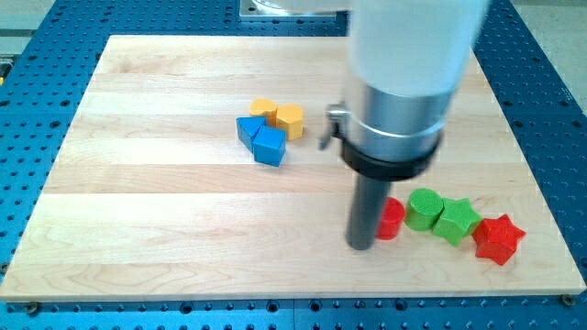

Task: Place your arm left of triangle

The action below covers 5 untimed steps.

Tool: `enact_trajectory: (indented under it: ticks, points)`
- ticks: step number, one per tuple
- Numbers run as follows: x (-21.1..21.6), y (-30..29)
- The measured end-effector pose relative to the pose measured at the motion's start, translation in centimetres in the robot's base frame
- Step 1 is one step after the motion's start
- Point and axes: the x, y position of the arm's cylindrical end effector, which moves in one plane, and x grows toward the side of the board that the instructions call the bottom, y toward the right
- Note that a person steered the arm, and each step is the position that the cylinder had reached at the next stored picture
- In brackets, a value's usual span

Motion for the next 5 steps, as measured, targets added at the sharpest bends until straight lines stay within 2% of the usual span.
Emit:
enact_trajectory:
  ticks: [2, 4, 5]
  points:
    - [0.0, 0.6]
    - [0.1, -4.2]
    - [-1.3, -7.2]
